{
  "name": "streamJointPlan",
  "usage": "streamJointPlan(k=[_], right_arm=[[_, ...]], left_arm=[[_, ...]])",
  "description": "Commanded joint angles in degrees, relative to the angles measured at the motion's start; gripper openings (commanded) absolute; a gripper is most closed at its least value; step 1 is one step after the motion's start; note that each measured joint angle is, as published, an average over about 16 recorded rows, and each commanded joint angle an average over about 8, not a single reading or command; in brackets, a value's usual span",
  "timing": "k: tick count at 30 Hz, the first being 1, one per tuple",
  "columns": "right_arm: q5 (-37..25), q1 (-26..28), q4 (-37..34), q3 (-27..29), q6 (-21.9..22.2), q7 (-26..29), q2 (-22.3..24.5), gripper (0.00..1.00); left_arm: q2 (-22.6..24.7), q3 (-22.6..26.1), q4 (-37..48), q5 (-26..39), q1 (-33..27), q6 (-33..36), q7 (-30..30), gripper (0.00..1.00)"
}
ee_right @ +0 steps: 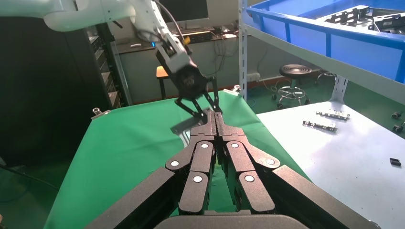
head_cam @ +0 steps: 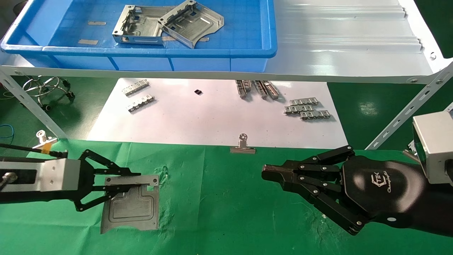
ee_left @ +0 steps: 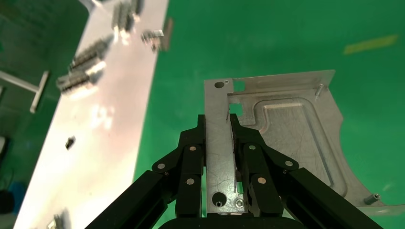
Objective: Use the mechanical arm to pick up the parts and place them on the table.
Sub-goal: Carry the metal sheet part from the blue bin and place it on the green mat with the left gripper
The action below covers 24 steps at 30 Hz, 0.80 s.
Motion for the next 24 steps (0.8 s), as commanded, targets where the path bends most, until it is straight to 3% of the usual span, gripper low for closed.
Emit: streamJointPlan(k=[1,13,15,21,22,24], right_arm=[[0.0,0.0,0.0,0.0,0.0,0.0,0.0,0.00],[0.0,0.0,0.0,0.0,0.0,0.0,0.0,0.00],[0.0,0.0,0.0,0.0,0.0,0.0,0.0,0.00],[0.0,0.0,0.0,0.0,0.0,0.0,0.0,0.00],[0.0,0.0,0.0,0.0,0.0,0.0,0.0,0.00],[0.0,0.0,0.0,0.0,0.0,0.0,0.0,0.00]], left_arm=[[0.5,0.5,0.6,1.6,1.2,-2.4,1.8,0.00],[3.9,0.6,1.5,3.3,4.8,-8.8,8.6,0.01],[4.3,0.8,1.7,3.7,5.0,-9.3,9.2,0.17],[4.9,1.0,2.1,4.6,5.4,-10.6,10.6,0.91],[5.0,1.0,2.2,4.6,5.5,-10.8,10.8,0.98],[5.1,1.0,2.3,4.7,5.6,-11.1,11.2,1.00]])
